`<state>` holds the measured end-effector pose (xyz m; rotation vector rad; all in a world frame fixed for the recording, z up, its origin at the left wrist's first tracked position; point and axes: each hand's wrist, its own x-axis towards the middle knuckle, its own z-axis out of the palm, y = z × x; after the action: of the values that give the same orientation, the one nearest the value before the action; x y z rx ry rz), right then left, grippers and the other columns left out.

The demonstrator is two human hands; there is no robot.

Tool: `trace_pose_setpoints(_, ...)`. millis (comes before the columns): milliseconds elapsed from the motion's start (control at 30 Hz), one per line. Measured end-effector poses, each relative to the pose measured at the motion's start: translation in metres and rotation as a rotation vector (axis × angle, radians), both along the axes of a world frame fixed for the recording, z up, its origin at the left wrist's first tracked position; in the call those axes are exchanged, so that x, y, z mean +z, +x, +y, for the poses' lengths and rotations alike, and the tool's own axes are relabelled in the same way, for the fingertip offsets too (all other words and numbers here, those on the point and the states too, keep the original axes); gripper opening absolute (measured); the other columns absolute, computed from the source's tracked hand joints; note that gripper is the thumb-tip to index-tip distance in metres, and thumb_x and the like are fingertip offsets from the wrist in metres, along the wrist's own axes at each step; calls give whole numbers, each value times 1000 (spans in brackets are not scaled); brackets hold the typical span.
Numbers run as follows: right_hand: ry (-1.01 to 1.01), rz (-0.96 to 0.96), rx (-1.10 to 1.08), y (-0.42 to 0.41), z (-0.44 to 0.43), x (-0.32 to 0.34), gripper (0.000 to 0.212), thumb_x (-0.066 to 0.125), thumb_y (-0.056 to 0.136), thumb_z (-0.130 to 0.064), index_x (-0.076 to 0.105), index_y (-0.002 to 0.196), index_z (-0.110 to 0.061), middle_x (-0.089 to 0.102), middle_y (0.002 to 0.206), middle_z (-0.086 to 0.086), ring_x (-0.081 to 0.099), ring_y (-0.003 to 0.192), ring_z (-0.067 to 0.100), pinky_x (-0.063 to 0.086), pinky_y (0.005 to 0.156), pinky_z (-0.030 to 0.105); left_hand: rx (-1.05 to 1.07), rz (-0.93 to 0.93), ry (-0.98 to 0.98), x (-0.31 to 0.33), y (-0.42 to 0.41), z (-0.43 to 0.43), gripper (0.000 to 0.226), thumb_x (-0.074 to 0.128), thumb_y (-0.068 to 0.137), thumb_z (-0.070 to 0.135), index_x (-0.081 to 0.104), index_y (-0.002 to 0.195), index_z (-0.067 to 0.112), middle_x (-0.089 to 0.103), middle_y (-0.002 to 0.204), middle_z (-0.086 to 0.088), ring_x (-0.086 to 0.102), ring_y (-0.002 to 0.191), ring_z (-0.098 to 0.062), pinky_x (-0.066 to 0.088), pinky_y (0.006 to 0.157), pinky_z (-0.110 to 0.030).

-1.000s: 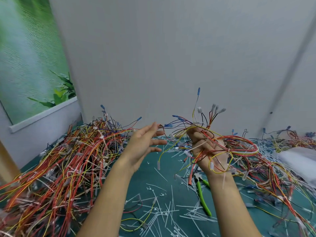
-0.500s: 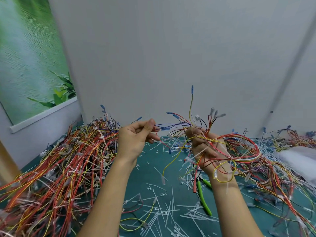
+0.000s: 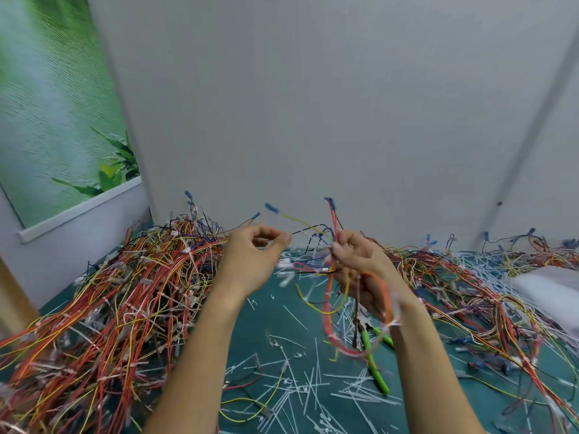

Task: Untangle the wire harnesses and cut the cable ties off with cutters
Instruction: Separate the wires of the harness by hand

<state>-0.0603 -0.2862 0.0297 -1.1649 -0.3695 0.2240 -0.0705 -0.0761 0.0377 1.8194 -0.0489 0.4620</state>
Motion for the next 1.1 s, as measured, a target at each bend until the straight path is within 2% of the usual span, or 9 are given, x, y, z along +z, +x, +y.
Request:
trace_pose_setpoints(133, -87, -184, -97, -14, 6, -2, 24, 65, 93, -1, 46, 87, -14, 70, 83, 21, 66, 59, 9, 43, 47, 12, -72, 93, 91, 4, -6, 4, 12, 77, 88, 37, 80, 81, 28, 78, 89, 10, 72, 94, -13, 55, 87, -31)
trace_pose_setpoints(267, -196, -256, -180, -17, 9, 2, 36, 77, 88, -5, 47, 74, -19, 75, 88, 25, 74, 69, 13, 48, 56, 13, -309, 94, 81, 9, -13, 9, 8, 76, 89, 28, 83, 91, 24, 78, 93, 15, 72, 94, 1, 50, 77, -10)
trace_pose_setpoints(400, -296, -281, -255, -21, 11, 5, 42, 88, 76, -19, 50, 59, -25, 75, 81, 24, 74, 66, 10, 46, 55, 12, -419, 87, 66, 8, -14, 1, 10, 73, 92, 17, 80, 98, 15, 79, 95, 4, 72, 90, -2, 51, 80, -13)
trace_pose_setpoints(533, -288, -292, -245, -24, 13, 7, 43, 86, 80, -8, 47, 65, -16, 77, 77, 17, 63, 52, 0, 43, 50, 8, -352, 141, -67, 4, -12, -7, 8, 72, 93, 22, 77, 94, 16, 78, 84, 4, 69, 79, -3, 52, 78, -24)
trace_pose_setpoints(667, -298, -267, -235, -25, 13, 9, 34, 90, 73, -11, 57, 68, -19, 76, 76, 12, 60, 61, 15, 44, 56, 19, -386, 172, -136, 2, -10, -10, 20, 75, 85, 38, 77, 82, 18, 69, 77, -1, 60, 76, -10, 49, 80, -38)
trace_pose_setpoints(733, -311, -276, -214, -25, 13, 9, 29, 91, 69, -16, 63, 69, -22, 74, 72, 7, 61, 63, 15, 46, 61, 22, -424, 164, -144, 2, -10, -11, 25, 74, 78, 46, 78, 77, 21, 68, 77, 1, 58, 77, -11, 48, 79, -34)
trace_pose_setpoints(867, -300, -286, -206, -24, 9, 10, 25, 92, 67, -23, 68, 75, -22, 78, 82, 10, 71, 76, 19, 50, 74, 35, -460, 100, -201, 1, -10, -13, 23, 75, 78, 43, 81, 82, 21, 71, 78, 7, 56, 73, -7, 48, 66, -17)
trace_pose_setpoints(1000, -214, -248, -184, -22, 10, 9, 23, 90, 74, -14, 69, 82, -19, 77, 81, 9, 66, 61, 10, 46, 55, 19, -453, 40, -239, 1, -8, -14, 18, 75, 79, 37, 81, 81, 20, 70, 72, 11, 55, 66, -2, 45, 65, -12)
trace_pose_setpoints(1100, -141, -175, -143, -18, 10, 6, 19, 86, 80, -18, 69, 88, -20, 65, 68, 3, 43, 44, 8, 22, 43, 21, -459, 5, -280, 1, -8, -15, 14, 74, 81, 32, 80, 80, 19, 73, 80, 6, 60, 70, 0, 47, 66, -13)
